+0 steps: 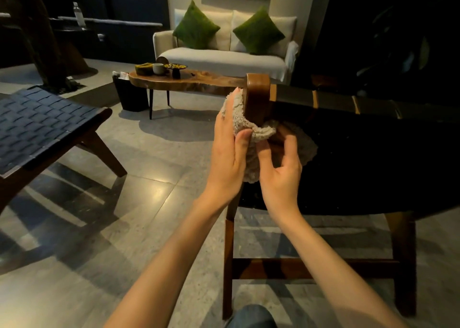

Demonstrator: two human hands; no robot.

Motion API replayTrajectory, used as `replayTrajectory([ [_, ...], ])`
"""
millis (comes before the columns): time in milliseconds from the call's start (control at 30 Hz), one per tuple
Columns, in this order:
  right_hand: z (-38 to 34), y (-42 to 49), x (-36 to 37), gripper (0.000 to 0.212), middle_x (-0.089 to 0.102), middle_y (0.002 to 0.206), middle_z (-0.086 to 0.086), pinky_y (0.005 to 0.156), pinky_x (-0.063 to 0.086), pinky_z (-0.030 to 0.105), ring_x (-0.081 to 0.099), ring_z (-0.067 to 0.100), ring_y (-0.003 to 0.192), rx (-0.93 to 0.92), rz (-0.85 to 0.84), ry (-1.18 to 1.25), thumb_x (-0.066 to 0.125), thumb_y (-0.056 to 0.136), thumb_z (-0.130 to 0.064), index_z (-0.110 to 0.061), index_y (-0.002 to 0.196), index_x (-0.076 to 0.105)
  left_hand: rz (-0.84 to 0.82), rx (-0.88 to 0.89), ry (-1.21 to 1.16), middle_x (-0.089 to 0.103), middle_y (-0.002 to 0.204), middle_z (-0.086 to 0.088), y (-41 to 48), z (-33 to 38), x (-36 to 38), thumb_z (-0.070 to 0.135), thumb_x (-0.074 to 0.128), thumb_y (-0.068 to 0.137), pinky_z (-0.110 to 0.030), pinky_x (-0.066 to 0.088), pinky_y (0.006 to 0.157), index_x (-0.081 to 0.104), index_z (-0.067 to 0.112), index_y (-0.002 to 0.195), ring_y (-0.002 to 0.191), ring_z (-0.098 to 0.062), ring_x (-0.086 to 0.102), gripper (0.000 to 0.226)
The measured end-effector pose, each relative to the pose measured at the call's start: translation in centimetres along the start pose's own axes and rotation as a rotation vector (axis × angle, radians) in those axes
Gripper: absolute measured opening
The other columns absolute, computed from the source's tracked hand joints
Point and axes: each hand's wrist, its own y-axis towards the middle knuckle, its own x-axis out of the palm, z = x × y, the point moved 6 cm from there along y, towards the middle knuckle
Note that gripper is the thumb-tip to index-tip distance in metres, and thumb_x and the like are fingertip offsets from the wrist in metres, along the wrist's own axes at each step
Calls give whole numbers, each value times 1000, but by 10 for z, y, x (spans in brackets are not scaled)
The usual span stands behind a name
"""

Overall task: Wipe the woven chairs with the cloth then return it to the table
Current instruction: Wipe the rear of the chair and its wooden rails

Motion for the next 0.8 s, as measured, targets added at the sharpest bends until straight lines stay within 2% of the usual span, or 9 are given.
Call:
replayTrajectory([
  [100, -4, 4, -3, 24, 57, 102, -35, 88, 45, 15, 56, -9, 102, -35, -7, 24, 58, 94, -23, -34, 113, 49, -19, -3, -28, 30, 148, -16, 6, 8, -6, 16, 36, 99, -43, 26, 115, 21, -2, 146, 140, -23, 29, 53],
  [167, -7, 5, -3, 25, 58, 100, -34, 87, 47, 18, 58, -5, 100, -50, 18, 37, 58, 92, -25, -37, 111, 49, -27, 28, -42, 28, 150, -11, 12, 15, -7, 17, 38, 99, -40, 25, 116, 20, -1, 147, 140, -20, 28, 54],
  [367, 10, -4, 4, 26, 54, 109, -23, 87, 44, 13, 54, -7, 103, -90, 41, -33, 54, 93, -27, -26, 118, 45, 21, 23, -1, 33, 147, -22, -4, -2, -4, 9, 40, 98, -46, 28, 113, 25, -8, 143, 139, -28, 31, 51],
  [433, 30, -15, 9, 29, 53, 108, -21, 85, 43, 8, 53, -12, 102, -43, -8, -49, 54, 94, -26, -30, 119, 41, 54, 37, 17, 32, 149, -21, -12, -11, -6, 6, 45, 96, -39, 27, 115, 26, -8, 143, 140, -24, 29, 52],
  [533, 68, -35, 18, 37, 53, 105, -23, 83, 48, 11, 53, -15, 98, 138, -107, -54, 56, 94, -21, -39, 121, 38, 75, 37, 66, 32, 150, -17, -25, -30, -7, 4, 51, 94, -22, 24, 114, 29, -7, 143, 141, -13, 27, 54],
  [600, 91, -45, 22, 42, 54, 108, -24, 83, 43, 5, 52, -17, 100, 212, -171, -39, 57, 94, -19, -40, 126, 38, 42, -20, 77, 32, 151, -12, -38, -49, -5, 5, 52, 94, -24, 23, 115, 29, -3, 144, 141, -9, 25, 56],
  [667, 112, -54, 23, 43, 58, 111, -15, 83, 38, 0, 53, -12, 103, 281, -255, -71, 58, 94, -21, -33, 131, 40, -14, -109, 70, 32, 152, -6, -53, -73, -1, 6, 52, 94, -32, 24, 117, 29, 3, 146, 142, -9, 25, 57],
  [733, 130, -62, 24, 43, 60, 115, -8, 83, 37, -1, 55, 1, 110, 346, -353, -137, 60, 93, -21, -31, 131, 42, -56, -200, 59, 33, 152, -3, -68, -95, 2, 7, 52, 95, -39, 27, 116, 29, 8, 147, 141, -9, 27, 57],
  [800, 140, -64, 23, 44, 60, 123, 0, 89, 38, 8, 54, 13, 117, 371, -399, -227, 63, 90, -19, -24, 131, 47, -86, -269, 61, 33, 152, 1, -78, -112, 3, 7, 51, 95, -41, 28, 115, 30, 11, 147, 140, -7, 27, 57],
])
